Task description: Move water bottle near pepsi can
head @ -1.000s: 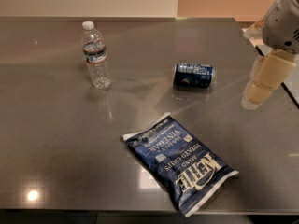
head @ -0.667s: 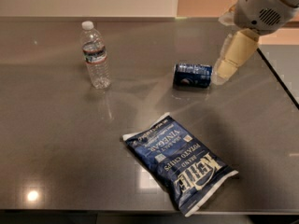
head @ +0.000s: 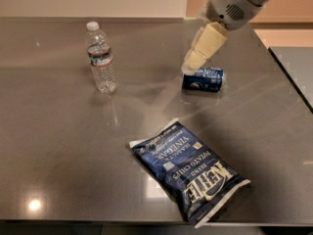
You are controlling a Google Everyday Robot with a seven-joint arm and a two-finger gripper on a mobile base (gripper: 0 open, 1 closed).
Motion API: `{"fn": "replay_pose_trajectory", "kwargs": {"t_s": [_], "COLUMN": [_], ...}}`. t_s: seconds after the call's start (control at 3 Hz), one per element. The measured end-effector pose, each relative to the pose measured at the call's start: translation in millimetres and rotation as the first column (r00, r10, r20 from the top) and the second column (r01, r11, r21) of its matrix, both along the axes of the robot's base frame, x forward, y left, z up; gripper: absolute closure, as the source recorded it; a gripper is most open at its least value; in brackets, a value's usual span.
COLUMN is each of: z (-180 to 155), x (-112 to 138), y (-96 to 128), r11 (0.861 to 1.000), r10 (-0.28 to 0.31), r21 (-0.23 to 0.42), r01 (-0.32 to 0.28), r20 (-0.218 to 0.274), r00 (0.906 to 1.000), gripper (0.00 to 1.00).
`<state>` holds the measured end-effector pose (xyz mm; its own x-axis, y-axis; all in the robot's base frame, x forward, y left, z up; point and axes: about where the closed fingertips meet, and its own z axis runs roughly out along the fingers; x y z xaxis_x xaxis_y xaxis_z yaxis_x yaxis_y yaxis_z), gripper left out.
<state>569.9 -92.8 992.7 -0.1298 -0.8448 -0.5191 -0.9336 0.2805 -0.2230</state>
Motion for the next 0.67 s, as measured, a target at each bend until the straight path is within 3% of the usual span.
{"fn": "replay_pose_trajectory", "kwargs": {"t_s": [0.33, 0.67], "z": [-9.3, -18.0], "x": [38.9, 61.7], "y": [53.9, 85.3], "r11": [0.995, 0.986], "r10": [-0.048, -0.1], "r21": [0.083, 0.135], "r01": [0.046, 0.096], "r20": [0.02, 0.023], "r00": [0.9987, 0.9947], "gripper": [0.0, 0.0]}}
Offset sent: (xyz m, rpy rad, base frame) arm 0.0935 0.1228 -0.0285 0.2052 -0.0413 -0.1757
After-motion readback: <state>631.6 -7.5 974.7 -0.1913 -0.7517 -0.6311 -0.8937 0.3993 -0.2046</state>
